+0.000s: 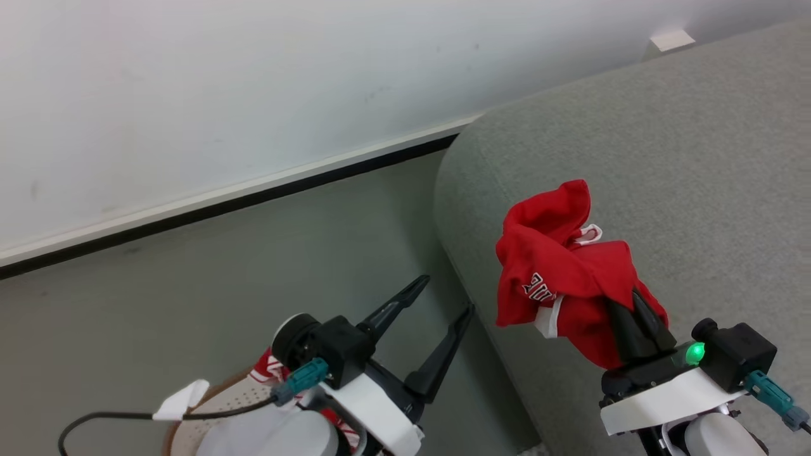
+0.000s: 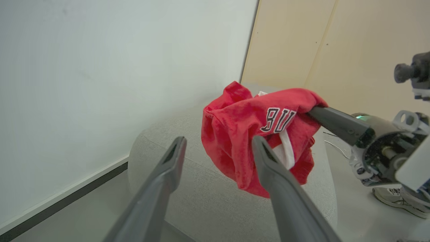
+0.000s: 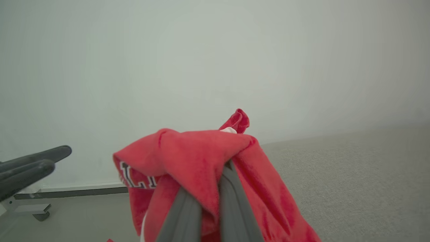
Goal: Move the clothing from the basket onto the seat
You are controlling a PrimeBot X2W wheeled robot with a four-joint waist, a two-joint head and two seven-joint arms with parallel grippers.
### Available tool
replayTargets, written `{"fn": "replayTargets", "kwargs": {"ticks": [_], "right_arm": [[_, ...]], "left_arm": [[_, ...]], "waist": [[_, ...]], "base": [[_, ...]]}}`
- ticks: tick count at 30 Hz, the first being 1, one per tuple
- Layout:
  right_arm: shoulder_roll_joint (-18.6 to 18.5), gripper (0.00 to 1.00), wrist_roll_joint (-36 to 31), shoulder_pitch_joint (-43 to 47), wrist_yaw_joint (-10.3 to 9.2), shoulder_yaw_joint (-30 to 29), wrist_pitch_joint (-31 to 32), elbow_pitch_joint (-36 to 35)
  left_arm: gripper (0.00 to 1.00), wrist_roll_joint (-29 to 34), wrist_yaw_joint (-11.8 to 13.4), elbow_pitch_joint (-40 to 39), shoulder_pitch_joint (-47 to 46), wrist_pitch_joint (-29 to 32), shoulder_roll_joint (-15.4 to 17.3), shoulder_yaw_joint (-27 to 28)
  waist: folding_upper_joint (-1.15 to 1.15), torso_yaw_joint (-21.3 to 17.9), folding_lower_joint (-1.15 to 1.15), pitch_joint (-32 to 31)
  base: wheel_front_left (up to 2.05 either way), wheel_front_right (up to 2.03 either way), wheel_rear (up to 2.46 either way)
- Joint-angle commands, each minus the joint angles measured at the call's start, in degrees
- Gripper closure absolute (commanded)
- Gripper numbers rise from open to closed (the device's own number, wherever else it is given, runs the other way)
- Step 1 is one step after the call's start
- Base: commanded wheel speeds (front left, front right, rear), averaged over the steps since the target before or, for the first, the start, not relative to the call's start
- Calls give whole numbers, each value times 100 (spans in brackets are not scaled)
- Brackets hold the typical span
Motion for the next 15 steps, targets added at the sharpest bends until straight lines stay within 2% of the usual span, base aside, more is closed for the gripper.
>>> {"fn": "replayTargets", "kwargs": {"ticks": [1, 8, 15], "right_arm": [[46, 100, -30, 105, -12, -79, -6, -82], [87, 100, -77, 229, -12, -232, -6, -230], [-164, 100, -52, -267, -12, -664, -6, -393]], "left_arm": [[0, 47, 23, 24, -28, -33, 57, -4], [0, 88, 50, 71, -98, -41, 83, -39], [0, 155, 34, -38, -298, 87, 130, -84]], "waist": [[-1, -296, 0, 135], [-1, -478, 0, 234], [-1, -320, 0, 557]], "base": [[0, 0, 0], [0, 0, 0], [0, 0, 0]]}}
